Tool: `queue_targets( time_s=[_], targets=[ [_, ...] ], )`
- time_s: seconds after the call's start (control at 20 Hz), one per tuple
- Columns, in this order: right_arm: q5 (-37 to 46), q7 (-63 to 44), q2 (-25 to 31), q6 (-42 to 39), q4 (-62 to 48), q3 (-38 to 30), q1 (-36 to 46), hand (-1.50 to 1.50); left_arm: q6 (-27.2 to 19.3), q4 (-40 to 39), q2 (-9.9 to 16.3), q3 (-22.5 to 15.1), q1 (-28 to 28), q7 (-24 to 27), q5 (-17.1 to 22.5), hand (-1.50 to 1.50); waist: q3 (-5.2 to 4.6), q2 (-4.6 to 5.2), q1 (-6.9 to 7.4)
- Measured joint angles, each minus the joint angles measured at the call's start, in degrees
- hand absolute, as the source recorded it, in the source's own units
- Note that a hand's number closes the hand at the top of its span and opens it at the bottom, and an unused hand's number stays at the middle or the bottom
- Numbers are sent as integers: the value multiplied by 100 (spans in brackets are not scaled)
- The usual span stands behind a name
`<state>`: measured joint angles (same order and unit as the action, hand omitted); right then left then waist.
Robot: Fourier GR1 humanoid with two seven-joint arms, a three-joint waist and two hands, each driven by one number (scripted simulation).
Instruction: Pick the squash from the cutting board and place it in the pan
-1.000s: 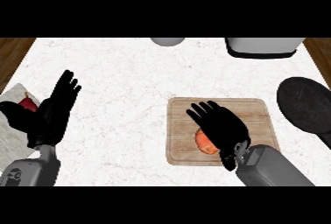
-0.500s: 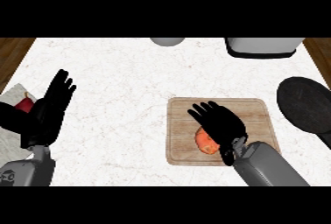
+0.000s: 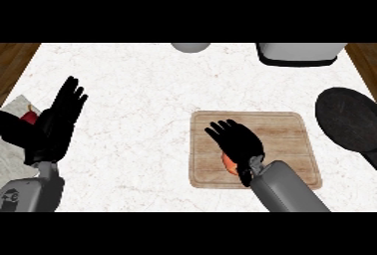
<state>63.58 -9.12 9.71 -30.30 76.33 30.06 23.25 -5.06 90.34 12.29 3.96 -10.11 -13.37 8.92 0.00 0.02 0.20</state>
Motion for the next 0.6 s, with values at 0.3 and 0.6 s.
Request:
queue_targets(
  time_s=[0.3,0.6],
  targets=[
    [273,653,-95,474,-537,-57,169,150,47,-85,-87,19,-18,75,-78,0,-21,-32,-6],
    [447,1028,-213,764,-678,-204,104,150,44,36,-152,28,18,-30,-146,0,-32,-55,-12]
  ],
)
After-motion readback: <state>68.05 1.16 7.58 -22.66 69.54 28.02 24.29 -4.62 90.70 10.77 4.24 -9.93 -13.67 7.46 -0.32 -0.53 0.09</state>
